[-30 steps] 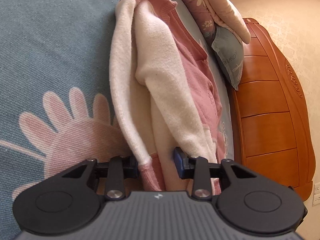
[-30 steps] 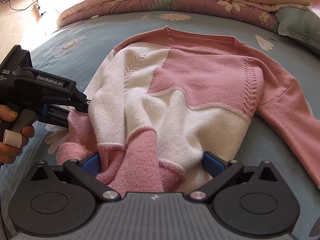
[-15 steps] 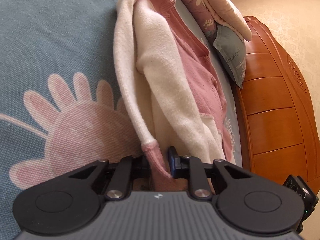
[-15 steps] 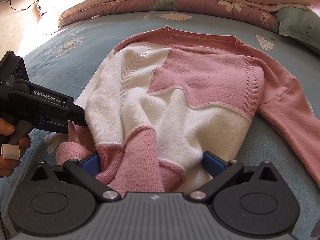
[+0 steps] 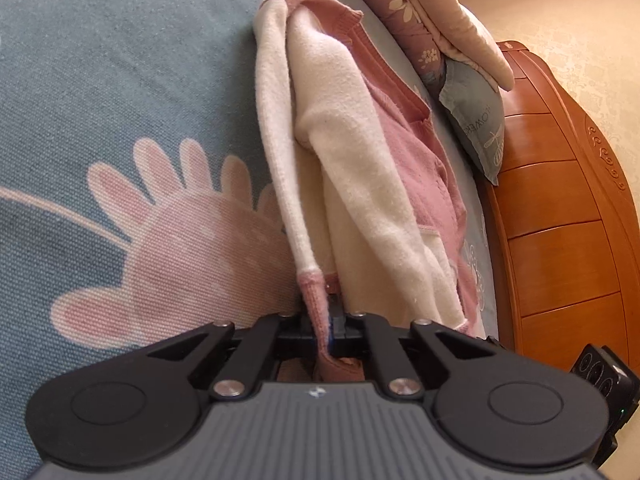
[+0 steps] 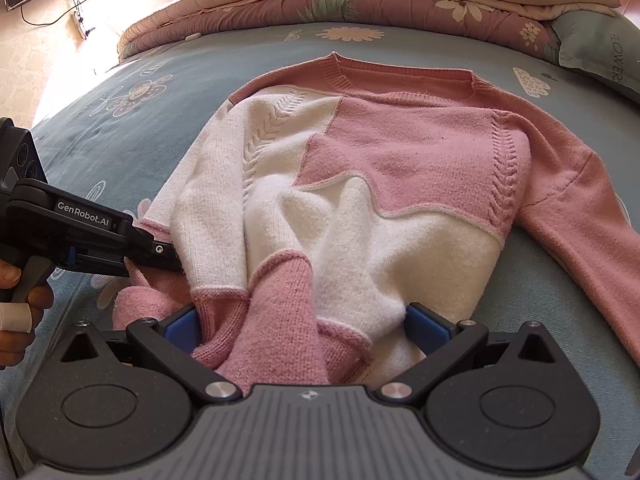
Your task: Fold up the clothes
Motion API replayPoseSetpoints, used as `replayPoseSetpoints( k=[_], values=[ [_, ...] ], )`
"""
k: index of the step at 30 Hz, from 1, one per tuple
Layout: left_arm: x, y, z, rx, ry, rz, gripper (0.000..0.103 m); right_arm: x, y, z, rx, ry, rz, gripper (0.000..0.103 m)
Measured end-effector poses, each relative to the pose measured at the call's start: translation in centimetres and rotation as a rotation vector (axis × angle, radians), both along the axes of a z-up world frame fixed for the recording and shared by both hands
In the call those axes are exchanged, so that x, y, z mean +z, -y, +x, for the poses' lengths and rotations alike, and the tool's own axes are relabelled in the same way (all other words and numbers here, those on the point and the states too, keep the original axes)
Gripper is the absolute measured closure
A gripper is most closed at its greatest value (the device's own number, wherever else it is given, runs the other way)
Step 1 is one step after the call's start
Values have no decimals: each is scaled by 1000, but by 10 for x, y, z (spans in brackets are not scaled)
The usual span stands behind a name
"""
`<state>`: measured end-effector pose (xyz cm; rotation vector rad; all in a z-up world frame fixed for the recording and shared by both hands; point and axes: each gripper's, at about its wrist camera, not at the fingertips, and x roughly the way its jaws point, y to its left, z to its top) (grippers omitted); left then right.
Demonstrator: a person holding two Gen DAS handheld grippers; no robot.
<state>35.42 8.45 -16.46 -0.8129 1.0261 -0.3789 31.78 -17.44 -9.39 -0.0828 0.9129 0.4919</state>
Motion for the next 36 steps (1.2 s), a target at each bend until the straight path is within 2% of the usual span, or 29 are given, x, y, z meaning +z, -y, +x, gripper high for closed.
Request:
replayPoseSetpoints(
  k=[6,11,17,25,29,32,36],
  values=[
    [28,3,-2,-27,50,122,97,0,1,0,-1,-2,5,0],
    [41,1,-5,-35,74,170,98,7,-1,-1,-10,0,6,0],
    [48,-9,-9,-11,80,203,98,24,-7,-12,10,49,-3,0],
    [96,-14,-17,-8,193,286,101,46,-7,-23,7,101,34,0],
    [112,-4,-14,-41,223,306,101,51,-11,-28,55,62,113,0],
    [121,-1,-9,-49,253,342,101,41,-27,-36,123,62,28,0],
    [124,-26,0,25,224,426,101,27,-43,-42,194,54,-79,0]
  ],
)
